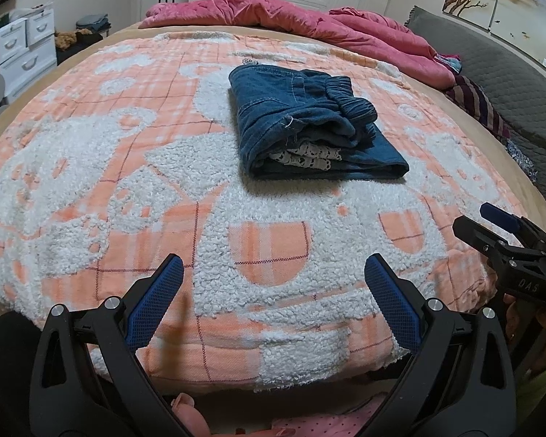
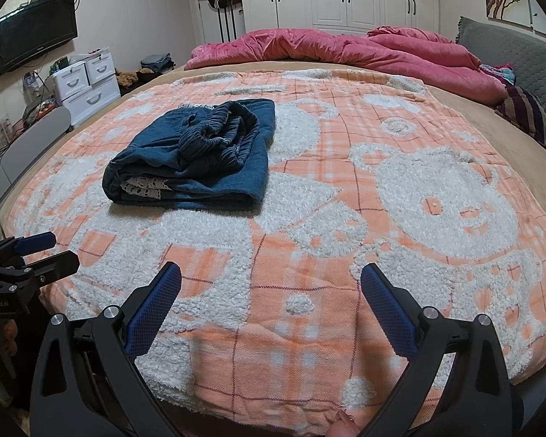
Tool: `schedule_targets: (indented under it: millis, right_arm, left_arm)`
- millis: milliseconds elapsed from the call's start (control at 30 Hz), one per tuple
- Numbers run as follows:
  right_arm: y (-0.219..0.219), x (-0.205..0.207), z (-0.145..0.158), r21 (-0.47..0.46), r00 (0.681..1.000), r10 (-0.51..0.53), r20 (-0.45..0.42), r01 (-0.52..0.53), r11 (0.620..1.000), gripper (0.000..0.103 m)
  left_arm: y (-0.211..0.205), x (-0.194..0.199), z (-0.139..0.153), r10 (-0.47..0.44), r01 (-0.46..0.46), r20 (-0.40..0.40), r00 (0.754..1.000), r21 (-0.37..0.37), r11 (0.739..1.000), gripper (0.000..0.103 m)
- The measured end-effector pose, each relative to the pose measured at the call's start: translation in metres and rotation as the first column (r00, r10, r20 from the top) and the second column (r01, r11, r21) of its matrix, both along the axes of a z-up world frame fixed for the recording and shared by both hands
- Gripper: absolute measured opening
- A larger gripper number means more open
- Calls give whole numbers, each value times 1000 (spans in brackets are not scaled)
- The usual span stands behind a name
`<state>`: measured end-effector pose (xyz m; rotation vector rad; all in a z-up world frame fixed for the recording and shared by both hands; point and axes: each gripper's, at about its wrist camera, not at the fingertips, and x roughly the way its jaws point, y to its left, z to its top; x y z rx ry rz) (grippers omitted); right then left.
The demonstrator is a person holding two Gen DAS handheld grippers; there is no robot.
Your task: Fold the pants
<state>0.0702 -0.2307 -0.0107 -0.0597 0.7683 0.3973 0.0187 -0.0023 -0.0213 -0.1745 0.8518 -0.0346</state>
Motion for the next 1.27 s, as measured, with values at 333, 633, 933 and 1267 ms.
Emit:
schedule_targets:
  millis: [333, 633, 933, 1267]
  right_arm:
    - [-1, 0, -1, -3, 1000, -5, -2, 5, 1000, 99]
    - [-9, 11, -6, -1, 999, -34, -21, 34, 999, 99]
    - [-62, 59, -3, -13, 981, -192, -29, 191, 981, 99]
    - [-189, 170, 0, -150, 879, -475, -49, 463, 873, 99]
  left_arm:
    - [0, 1, 0, -5, 5, -5, 1000, 5, 1000, 94]
    - [6, 8, 0, 26, -24, -25, 999, 43, 999, 94]
    - [57, 33, 19, 107, -108, 41, 993, 0, 994, 94]
    - [205, 131, -5, 367, -356, -98, 925, 110, 928, 94]
